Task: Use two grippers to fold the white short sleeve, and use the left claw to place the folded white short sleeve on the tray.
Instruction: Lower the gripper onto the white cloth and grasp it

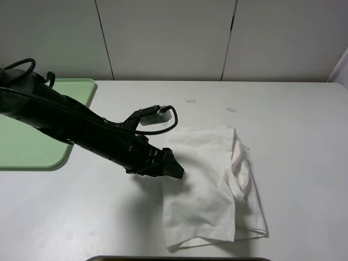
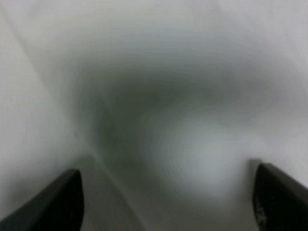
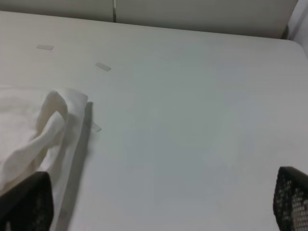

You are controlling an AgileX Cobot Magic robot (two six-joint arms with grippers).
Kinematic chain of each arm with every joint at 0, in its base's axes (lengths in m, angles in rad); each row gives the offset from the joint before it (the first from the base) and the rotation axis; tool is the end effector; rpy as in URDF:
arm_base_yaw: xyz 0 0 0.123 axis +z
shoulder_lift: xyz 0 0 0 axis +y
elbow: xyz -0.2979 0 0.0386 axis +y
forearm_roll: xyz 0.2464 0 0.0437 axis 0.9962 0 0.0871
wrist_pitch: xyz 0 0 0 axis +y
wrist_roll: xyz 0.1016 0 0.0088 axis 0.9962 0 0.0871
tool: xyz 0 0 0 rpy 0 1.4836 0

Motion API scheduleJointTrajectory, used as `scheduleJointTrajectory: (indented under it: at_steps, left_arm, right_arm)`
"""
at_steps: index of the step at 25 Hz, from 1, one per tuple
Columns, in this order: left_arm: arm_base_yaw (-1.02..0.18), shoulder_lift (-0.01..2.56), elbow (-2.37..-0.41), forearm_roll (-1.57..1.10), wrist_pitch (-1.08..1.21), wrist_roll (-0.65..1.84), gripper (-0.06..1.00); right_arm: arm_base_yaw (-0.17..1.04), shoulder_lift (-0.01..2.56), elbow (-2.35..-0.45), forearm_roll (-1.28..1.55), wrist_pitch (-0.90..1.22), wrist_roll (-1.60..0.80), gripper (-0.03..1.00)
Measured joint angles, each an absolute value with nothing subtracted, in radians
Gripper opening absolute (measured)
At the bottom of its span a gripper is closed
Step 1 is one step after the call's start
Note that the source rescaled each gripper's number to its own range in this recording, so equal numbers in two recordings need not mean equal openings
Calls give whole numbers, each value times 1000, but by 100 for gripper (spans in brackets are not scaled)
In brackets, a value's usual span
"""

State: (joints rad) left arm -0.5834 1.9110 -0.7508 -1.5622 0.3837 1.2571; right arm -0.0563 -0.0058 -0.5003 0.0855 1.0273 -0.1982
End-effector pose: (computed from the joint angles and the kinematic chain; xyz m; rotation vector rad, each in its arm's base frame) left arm 0.2452 -0.2077 0.0993 0.5165 2.7083 -0.7815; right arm -0.0110 0.0081 0.2748 -0.1445 1.9973 -0.0615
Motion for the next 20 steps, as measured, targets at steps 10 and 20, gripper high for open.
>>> scheduleJointTrajectory:
  at_steps: [10, 20]
  left_arm:
    - [-582, 2066, -868, -1669, 454, 1342, 74]
    - [-588, 2093, -918, -1637, 416, 1364, 5]
  right_arm:
    - [-56, -6, -500, 85, 1027, -197, 100]
    - [-56, -6, -500, 85, 1027, -197, 100]
